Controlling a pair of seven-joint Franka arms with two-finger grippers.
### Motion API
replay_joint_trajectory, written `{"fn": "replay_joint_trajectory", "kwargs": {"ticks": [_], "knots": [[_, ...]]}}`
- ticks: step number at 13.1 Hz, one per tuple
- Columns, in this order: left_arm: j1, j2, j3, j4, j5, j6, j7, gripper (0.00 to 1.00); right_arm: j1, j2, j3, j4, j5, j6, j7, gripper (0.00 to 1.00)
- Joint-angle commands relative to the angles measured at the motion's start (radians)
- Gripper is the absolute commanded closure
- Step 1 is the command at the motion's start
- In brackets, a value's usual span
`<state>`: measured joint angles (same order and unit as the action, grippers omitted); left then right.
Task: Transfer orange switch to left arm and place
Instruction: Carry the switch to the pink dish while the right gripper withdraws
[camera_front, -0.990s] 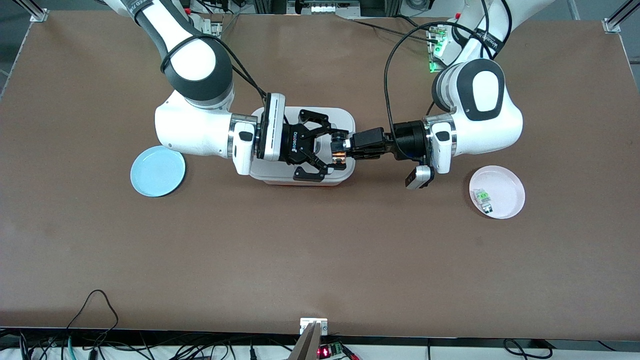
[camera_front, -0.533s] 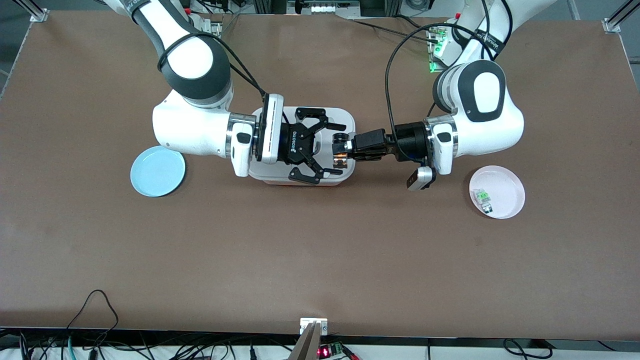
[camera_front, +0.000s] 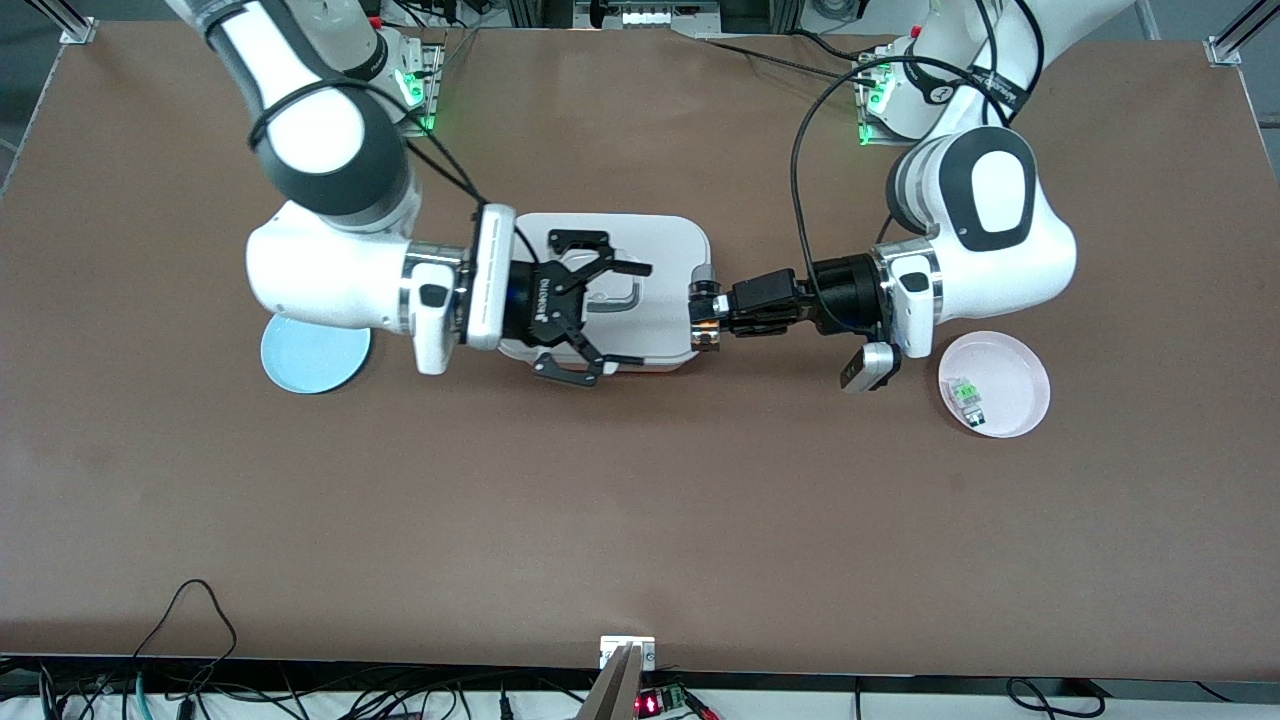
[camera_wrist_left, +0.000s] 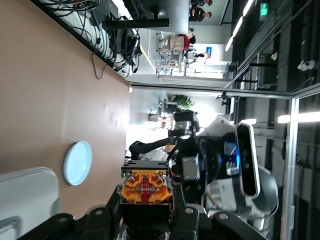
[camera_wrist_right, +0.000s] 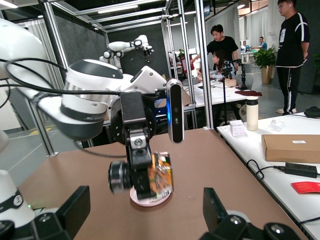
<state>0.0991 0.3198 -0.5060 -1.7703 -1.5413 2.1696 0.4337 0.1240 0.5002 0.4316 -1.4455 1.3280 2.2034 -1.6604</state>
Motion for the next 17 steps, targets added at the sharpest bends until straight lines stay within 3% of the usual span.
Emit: {"fn": "replay_joint_trajectory", "kwargs": {"ticks": [1,3,7,11,14,17], "knots": [[0.068,-0.013,0.0,0.011,0.154,-0.095,0.014,0.87,-0.088,-0.041,0.006,-0.058,-0.036,-0.095,0.016,0.0],[0.123,-0.013,0.0,0.018,0.319,-0.163,0.014,0.87,-0.122,-0.058,0.006,-0.087,-0.076,-0.123,0.065,0.0],[0.214,-0.011,0.004,0.055,0.646,-0.353,0.04,0.87,-0.161,-0.126,0.004,-0.122,-0.258,-0.122,0.351,0.0],[0.309,-0.008,0.006,0.077,0.961,-0.465,0.213,0.87,-0.175,-0.178,-0.019,-0.127,-0.623,-0.128,0.793,0.0],[0.347,-0.002,0.006,0.078,1.253,-0.485,0.379,0.87,-0.184,-0.199,-0.074,-0.138,-0.827,-0.249,1.069,0.0],[0.355,-0.002,0.007,0.072,1.433,-0.524,0.414,0.84,-0.184,-0.224,-0.083,-0.138,-1.019,-0.301,1.405,0.0]]}}
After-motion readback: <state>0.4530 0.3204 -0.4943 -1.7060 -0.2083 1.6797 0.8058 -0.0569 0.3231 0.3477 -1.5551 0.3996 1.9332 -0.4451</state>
